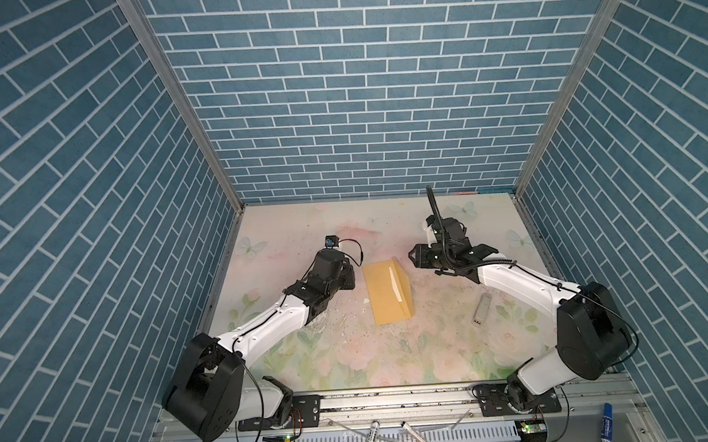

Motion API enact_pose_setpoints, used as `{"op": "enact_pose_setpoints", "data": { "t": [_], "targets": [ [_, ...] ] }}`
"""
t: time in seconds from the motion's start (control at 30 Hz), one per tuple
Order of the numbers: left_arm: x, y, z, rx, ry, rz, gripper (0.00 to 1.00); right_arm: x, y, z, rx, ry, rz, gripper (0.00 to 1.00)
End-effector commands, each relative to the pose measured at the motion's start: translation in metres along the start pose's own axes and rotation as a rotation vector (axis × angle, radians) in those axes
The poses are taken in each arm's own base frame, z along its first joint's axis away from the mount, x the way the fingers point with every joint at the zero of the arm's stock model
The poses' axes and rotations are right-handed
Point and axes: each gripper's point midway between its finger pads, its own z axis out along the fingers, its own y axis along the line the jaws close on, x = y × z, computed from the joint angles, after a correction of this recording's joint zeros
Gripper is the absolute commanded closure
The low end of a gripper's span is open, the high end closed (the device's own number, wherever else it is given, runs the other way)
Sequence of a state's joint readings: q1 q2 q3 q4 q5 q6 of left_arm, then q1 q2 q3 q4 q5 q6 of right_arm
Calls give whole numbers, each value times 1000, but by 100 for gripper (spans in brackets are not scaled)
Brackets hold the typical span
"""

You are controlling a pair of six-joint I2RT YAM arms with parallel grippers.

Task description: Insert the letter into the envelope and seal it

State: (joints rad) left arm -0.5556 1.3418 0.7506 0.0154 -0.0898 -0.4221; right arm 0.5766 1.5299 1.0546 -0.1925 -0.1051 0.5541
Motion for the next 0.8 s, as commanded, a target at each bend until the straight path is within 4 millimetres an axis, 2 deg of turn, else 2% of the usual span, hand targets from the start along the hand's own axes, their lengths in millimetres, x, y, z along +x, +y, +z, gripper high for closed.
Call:
{"op": "enact_pose_setpoints", "data": {
  "t": [0.0, 0.17, 0.43, 0.53, 0.57, 0.77],
  "targets": [
    [3, 0, 3, 10, -3, -13, 100, 10, -6, 8, 5, 23, 34, 60],
    [8, -1, 9, 20, 8, -18, 100, 13, -6, 10, 3, 36, 36, 68],
    [15, 2, 11, 19, 12, -27, 100, 13, -6, 7, -3, 29, 42, 75],
    [14, 0, 11, 26, 11, -35, 100, 20, -10, 8, 6, 42, 60, 79],
    [26, 5, 13, 17, 34, -33, 100, 22, -10, 10, 2, 49, 65, 80],
    [32, 2, 16, 48, 38, -44, 100, 33, -12, 20, 0, 99, 101, 84]
  ]
}}
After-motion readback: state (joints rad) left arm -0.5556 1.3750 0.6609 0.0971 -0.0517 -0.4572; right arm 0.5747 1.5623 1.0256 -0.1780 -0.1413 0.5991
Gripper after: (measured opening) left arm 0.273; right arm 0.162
